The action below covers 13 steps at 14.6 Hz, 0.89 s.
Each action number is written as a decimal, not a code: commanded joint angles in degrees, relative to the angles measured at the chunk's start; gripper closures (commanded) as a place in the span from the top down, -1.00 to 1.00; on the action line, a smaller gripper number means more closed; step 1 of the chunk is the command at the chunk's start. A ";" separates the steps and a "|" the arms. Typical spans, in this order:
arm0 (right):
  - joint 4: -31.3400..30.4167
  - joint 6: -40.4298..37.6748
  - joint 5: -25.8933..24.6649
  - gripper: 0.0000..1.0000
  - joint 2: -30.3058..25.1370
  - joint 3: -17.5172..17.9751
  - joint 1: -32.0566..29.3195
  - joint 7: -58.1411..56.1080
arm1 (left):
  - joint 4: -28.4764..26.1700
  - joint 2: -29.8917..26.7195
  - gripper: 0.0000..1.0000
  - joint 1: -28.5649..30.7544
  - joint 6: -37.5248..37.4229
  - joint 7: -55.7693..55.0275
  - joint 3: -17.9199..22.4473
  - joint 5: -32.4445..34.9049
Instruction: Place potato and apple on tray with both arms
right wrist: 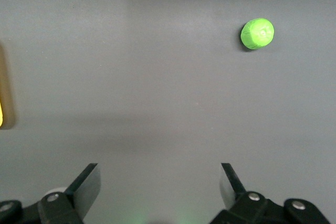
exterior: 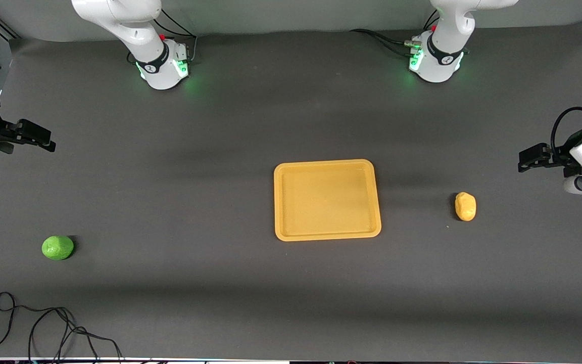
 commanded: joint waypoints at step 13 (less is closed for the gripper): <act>0.99 -0.44 0.98 1.00 -0.15 0.25 -0.03 0.25 | -16.30 -1.49 0.99 -0.91 17.19 -0.17 -0.20 0.71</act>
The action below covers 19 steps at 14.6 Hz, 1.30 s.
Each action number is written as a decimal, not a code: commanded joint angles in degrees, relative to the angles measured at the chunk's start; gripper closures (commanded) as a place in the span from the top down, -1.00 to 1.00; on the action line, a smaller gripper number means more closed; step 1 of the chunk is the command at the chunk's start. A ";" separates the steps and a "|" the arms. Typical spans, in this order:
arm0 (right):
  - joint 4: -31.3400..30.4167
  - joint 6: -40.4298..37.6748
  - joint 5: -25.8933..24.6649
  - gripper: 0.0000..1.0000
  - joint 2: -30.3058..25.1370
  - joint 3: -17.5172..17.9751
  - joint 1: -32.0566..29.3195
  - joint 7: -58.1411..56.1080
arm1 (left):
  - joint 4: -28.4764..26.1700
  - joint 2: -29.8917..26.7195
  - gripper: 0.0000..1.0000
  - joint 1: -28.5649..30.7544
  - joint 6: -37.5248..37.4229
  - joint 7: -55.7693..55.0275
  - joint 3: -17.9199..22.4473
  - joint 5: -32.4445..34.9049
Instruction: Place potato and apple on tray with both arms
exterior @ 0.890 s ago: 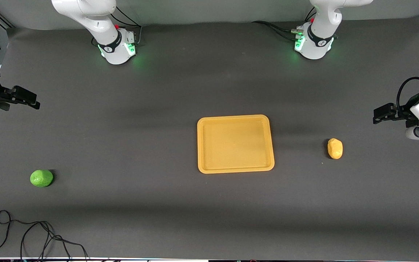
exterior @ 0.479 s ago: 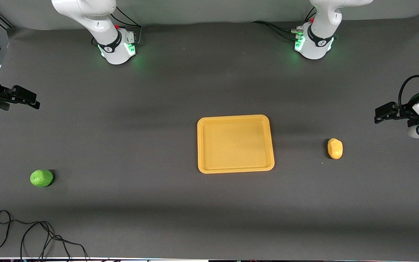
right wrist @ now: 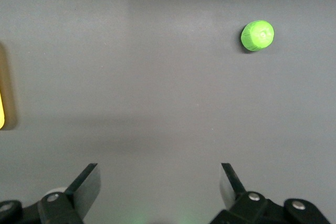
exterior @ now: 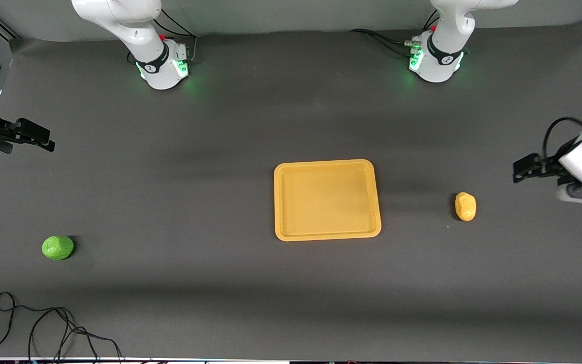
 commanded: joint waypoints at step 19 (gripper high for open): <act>19.05 10.60 5.91 1.00 24.26 -14.35 -6.88 -26.98 | -13.06 21.79 -0.02 -1.43 27.97 0.96 0.08 0.52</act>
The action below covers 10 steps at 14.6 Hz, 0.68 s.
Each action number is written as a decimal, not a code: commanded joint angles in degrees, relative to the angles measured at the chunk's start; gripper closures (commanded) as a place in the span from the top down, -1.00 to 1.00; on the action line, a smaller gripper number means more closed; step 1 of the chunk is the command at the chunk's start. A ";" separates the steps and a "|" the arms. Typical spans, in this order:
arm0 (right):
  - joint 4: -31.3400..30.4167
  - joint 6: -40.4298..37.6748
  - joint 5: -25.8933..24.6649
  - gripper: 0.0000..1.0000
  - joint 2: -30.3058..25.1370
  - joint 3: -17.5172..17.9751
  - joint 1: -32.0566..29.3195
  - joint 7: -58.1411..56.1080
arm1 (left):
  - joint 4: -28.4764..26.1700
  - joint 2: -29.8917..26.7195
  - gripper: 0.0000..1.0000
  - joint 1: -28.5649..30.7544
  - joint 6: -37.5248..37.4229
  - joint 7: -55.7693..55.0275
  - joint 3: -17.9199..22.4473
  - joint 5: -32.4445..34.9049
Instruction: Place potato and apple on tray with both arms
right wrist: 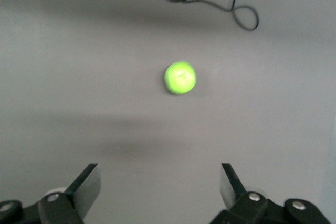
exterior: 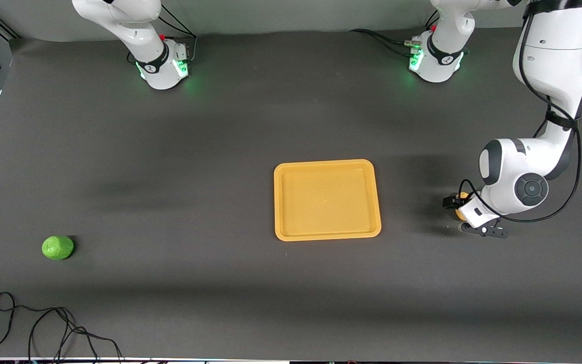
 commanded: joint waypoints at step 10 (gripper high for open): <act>4.85 12.97 12.48 1.00 19.92 -0.13 -2.92 -7.03 | 11.07 -5.38 -0.61 -11.11 -15.41 -24.34 -6.47 -3.46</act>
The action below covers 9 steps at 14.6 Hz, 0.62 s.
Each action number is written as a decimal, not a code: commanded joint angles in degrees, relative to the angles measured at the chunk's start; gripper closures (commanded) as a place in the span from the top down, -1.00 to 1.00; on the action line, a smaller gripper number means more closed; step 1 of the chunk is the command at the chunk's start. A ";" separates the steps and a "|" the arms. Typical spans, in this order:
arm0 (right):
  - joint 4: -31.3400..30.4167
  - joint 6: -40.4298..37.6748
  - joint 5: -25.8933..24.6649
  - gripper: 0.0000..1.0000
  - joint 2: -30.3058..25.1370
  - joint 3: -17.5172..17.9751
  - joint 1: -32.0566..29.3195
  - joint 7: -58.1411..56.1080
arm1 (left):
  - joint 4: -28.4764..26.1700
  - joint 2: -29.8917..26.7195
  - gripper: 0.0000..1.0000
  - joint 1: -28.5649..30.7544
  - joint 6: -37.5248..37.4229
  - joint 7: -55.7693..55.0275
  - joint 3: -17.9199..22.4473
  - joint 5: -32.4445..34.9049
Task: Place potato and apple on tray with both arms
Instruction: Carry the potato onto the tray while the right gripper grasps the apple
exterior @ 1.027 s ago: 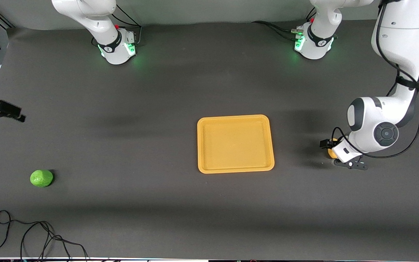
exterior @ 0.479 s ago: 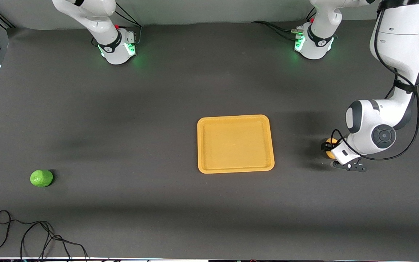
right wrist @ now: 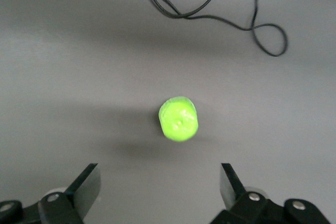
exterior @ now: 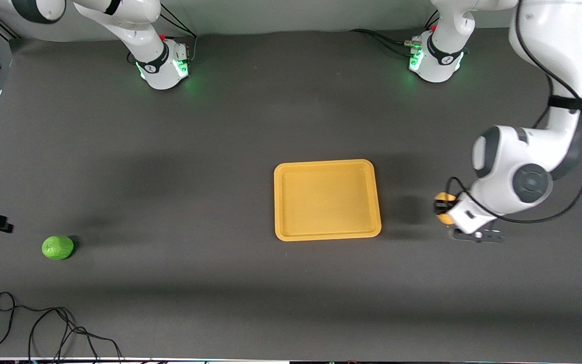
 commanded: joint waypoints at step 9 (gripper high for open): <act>-7.39 18.18 8.50 1.00 10.31 0.24 0.27 -2.03 | 0.30 8.07 -0.58 -13.15 3.55 -18.79 -2.64 -2.23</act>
